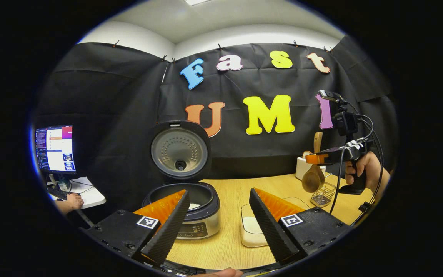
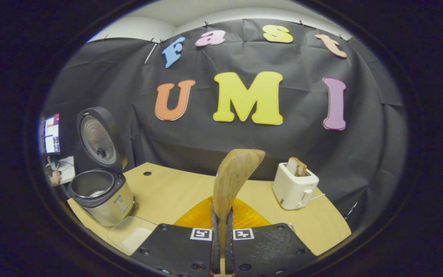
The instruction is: Close the left gripper, press the button to open the rice cooker; take a wooden spoon from the chopstick holder with the right hand, scoop a spoonful of rice and pour it into the rice cooker, then put the wooden spoon back into the chopstick holder.
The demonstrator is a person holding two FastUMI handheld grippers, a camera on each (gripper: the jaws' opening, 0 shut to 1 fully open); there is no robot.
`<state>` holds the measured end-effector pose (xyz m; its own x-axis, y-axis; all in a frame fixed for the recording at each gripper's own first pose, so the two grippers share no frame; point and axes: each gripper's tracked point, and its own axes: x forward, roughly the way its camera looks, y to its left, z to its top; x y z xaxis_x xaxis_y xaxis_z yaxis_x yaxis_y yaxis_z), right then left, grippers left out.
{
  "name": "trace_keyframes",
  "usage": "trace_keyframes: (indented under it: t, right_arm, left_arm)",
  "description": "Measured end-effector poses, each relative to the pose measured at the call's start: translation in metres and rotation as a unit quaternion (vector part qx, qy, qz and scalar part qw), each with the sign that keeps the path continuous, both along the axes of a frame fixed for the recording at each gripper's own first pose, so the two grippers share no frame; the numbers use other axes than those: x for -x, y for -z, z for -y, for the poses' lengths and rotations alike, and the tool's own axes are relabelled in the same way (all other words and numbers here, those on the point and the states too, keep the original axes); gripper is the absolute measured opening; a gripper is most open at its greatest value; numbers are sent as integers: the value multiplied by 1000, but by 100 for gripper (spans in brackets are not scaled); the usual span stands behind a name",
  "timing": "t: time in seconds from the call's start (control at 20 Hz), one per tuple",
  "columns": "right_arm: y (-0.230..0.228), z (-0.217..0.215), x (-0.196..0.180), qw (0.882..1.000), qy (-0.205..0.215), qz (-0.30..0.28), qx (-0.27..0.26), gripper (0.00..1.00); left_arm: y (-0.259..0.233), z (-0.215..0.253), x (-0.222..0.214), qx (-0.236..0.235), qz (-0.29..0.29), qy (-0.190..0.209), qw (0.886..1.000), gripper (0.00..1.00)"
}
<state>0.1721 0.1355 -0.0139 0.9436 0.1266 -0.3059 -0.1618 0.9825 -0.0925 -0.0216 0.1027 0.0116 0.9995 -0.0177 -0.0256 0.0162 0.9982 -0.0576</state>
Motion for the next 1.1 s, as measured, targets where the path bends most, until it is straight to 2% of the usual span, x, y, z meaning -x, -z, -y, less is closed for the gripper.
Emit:
trace_keyframes:
  t: [0.2, 0.4, 0.65, 1.1]
  right_arm:
    - [25, -40, 10, 1000, -6, -14, 0, 5]
    - [61, -57, 17, 999, 19, -15, 24, 5]
    - [93, -58, 29, 997, 58, -17, 39, 5]
    - [127, -59, 51, 988, 86, 17, 128, 3]
  left_arm:
    - [0, 2, -1, 0, -1, 5, 1000, 99]
    - [-2, 5, 1, 4, 2, 12, 1000, 99]
    - [-6, 9, 0, 3, 4, 20, 1000, 99]
    - [-1, 11, -1, 7, -5, 23, 1000, 99]
